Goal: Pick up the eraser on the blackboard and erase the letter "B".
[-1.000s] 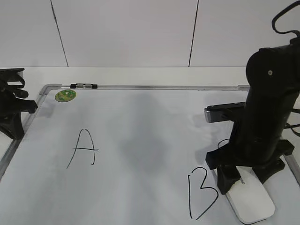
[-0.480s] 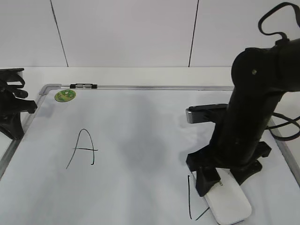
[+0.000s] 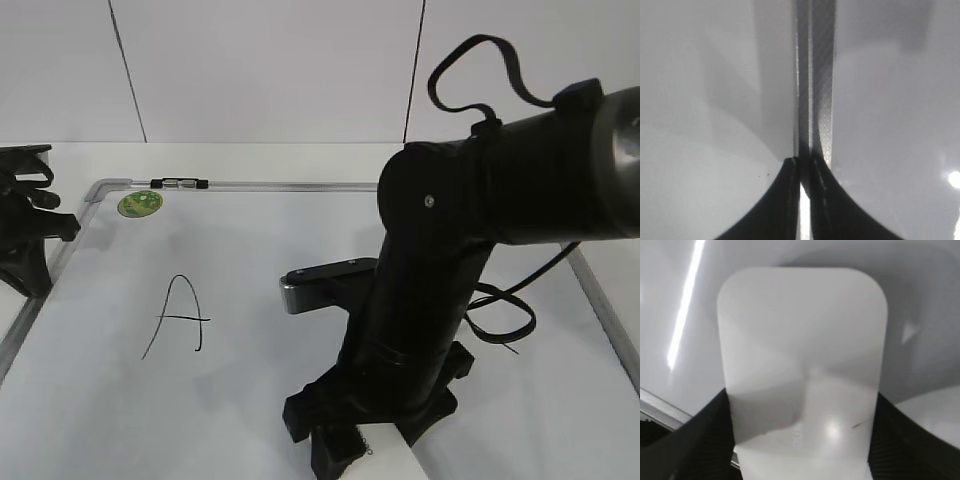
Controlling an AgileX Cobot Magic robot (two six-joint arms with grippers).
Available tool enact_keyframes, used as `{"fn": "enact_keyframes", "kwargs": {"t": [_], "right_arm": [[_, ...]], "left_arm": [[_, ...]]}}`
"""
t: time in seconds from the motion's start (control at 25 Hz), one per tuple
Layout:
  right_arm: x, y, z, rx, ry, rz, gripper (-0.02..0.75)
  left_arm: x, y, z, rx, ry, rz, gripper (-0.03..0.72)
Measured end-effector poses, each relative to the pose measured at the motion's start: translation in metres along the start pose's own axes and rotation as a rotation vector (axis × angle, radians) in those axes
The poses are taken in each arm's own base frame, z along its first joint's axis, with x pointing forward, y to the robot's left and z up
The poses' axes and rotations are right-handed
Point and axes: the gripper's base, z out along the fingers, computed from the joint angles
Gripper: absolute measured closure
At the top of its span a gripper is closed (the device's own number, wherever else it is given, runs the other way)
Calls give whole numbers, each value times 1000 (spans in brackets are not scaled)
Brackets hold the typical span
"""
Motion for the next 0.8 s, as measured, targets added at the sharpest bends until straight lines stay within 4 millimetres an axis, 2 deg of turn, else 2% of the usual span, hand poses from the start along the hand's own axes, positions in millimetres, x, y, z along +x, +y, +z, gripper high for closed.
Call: {"fn": "enact_keyframes", "kwargs": {"t": [0.16, 0.28, 0.4, 0.68, 0.8], "right_arm": [[0, 5, 1, 2, 3, -11, 218], [-1, -3, 0, 30, 0, 24, 218], [-5, -22, -5, 64, -3, 68, 218], [-12, -82, -21, 115, -11, 209, 218], [-11, -96, -26, 143, -11, 226, 218]], "left_arm": [[0, 0, 0, 1, 0, -1, 671], [0, 0, 0, 1, 0, -1, 671], [0, 0, 0, 2, 0, -1, 671], [0, 0, 0, 3, 0, -2, 671], [0, 0, 0, 4, 0, -3, 671]]}}
